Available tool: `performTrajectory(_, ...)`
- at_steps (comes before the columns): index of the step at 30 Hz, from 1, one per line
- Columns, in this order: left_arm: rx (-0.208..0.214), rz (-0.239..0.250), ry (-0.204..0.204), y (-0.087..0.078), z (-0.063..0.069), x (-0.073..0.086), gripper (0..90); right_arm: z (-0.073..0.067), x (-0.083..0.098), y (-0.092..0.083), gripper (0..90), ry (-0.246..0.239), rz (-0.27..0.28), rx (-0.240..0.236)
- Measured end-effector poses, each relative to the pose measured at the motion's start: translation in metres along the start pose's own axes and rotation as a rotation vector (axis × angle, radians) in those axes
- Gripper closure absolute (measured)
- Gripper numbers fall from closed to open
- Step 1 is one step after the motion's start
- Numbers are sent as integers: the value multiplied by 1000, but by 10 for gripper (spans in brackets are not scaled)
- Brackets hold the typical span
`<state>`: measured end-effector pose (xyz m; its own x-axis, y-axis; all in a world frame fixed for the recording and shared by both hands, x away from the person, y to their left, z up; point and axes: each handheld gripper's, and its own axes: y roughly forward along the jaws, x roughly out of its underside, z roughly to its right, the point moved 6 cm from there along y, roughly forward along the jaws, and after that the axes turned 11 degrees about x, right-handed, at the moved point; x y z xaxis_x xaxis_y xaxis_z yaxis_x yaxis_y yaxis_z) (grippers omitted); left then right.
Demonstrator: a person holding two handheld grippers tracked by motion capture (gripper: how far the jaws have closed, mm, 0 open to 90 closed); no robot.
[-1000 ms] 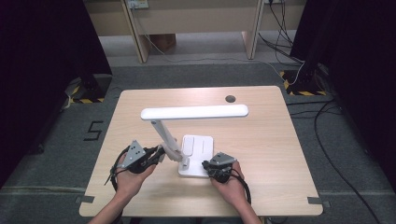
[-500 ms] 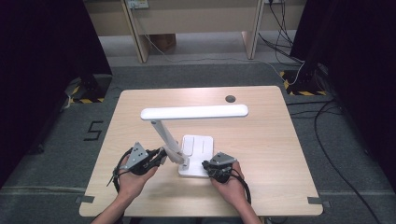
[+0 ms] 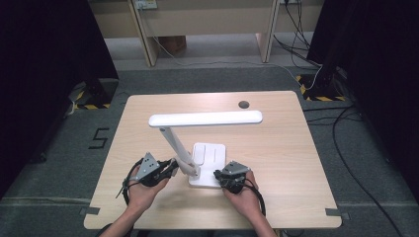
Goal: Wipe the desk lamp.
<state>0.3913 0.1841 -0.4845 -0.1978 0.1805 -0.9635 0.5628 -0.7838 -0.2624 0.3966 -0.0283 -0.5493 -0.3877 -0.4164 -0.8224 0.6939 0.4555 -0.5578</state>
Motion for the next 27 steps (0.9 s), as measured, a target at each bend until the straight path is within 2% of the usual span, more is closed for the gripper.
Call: performTrajectory(27, 7, -57, 0, 12, 2, 22, 836, 0, 0, 0, 848, 3, -1, -1)
